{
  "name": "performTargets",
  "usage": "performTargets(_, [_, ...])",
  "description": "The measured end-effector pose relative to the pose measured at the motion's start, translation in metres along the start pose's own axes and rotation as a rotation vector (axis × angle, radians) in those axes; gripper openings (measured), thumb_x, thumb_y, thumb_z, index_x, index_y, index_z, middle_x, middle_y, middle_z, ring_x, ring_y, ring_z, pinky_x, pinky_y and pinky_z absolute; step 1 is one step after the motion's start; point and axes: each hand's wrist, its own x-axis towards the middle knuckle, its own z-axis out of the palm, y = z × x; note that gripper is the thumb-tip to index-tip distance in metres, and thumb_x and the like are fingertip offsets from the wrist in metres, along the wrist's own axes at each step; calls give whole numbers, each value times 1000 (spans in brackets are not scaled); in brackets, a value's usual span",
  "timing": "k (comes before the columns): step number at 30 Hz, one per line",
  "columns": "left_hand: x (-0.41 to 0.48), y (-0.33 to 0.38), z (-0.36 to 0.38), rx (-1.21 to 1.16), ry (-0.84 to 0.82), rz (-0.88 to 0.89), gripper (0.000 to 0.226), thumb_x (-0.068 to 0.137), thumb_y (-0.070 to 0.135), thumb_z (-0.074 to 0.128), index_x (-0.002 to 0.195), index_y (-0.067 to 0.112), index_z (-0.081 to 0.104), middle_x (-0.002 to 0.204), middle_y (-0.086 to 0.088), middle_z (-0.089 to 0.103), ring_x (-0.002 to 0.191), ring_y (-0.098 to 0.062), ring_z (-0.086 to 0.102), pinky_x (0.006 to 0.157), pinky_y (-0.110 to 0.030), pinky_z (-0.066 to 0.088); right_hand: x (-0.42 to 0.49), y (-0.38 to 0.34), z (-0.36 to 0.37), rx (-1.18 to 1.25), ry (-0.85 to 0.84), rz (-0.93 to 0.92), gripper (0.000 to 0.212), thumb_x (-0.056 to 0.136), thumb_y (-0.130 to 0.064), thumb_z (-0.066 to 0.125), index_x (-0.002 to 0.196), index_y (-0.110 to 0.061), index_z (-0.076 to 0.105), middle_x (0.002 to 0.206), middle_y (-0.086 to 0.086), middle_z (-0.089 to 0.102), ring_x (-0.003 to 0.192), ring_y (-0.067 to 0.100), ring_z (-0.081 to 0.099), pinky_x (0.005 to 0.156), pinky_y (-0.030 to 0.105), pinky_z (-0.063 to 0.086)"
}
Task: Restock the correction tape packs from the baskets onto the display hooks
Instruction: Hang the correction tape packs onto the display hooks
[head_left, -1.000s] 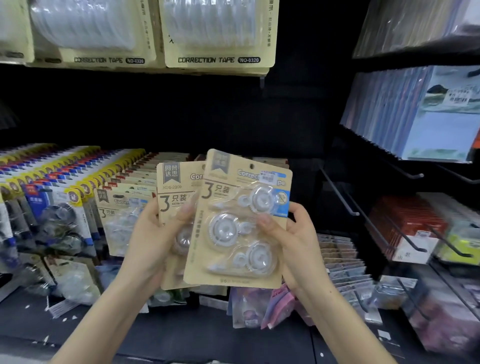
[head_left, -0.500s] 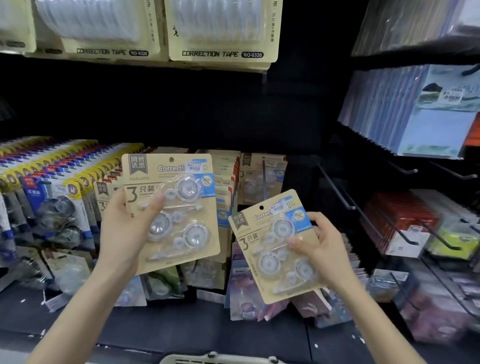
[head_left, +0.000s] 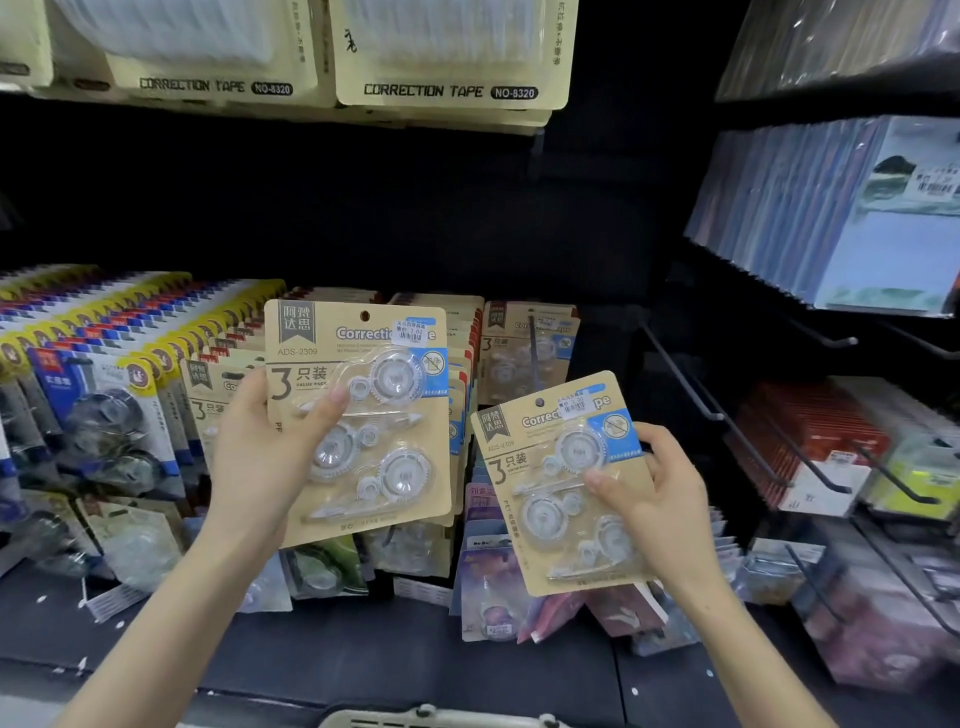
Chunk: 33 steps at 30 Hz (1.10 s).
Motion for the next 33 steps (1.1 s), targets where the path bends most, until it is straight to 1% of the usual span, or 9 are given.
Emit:
performTargets(3, [3,-1,3,0,5,14,31,87,21,71,115,14,58,109,7,70,103,-6,65,92,-27,49,7,6,5,39,-24,52,37,81,-7,77,103,-31,58,96,-3,75,89,17,72,82,48,58])
performTargets(6, [5,-2,6,10,8,19,34,88,22,70,114,6,56,90,1,66,85,-7,62,90,-23,48,19,14,10,203,-64,151,27,88,-11,70,109,-23,60,92,6,76,87,26,73,80,46,58])
performTargets(9, [10,-5,8,19,-4,13,36,86,26,71,117,13,59,109,5,69,105,-11,64,96,-32,48,38,26,19,390,-63,280,24,93,-16,63,117,-15,60,93,12,75,92,32,72,80,47,57])
performTargets(11, [14,-7,9,17,-8,10,40,84,30,72,120,17,60,117,4,69,111,-14,64,97,-35,49,53,34,27,460,-45,326,23,94,-16,61,117,-11,61,94,9,76,89,27,73,74,42,58])
performTargets(16, [25,-6,19,-25,-11,6,38,81,32,71,117,23,62,115,8,70,107,-8,66,91,-27,49,103,51,48,426,23,310,22,95,-18,64,116,-14,58,105,6,74,97,24,71,84,46,58])
performTargets(22, [47,-5,28,-45,-10,24,36,87,24,70,121,17,60,114,7,71,105,-8,67,89,-26,50,158,58,74,405,132,335,24,96,-16,63,118,-12,54,104,1,68,83,7,64,53,11,49])
performTargets(25, [56,-6,33,-62,-22,28,33,84,27,70,115,20,62,112,6,72,103,-9,68,86,-26,50,176,64,83,403,165,370,23,96,-17,63,117,-13,55,106,3,68,83,9,65,56,16,50])
performTargets(28, [60,-8,37,-103,-41,29,30,77,30,71,106,25,63,108,4,73,102,-11,69,84,-27,50,189,70,86,416,185,410,20,96,-16,62,115,-16,55,106,5,70,92,17,68,72,28,56])
performTargets(33, [59,-10,38,-114,-55,32,33,76,31,71,107,23,64,110,2,73,104,-15,69,89,-33,51,193,72,84,363,164,407,23,98,-19,60,119,-13,54,100,-2,67,79,8,65,54,18,50])
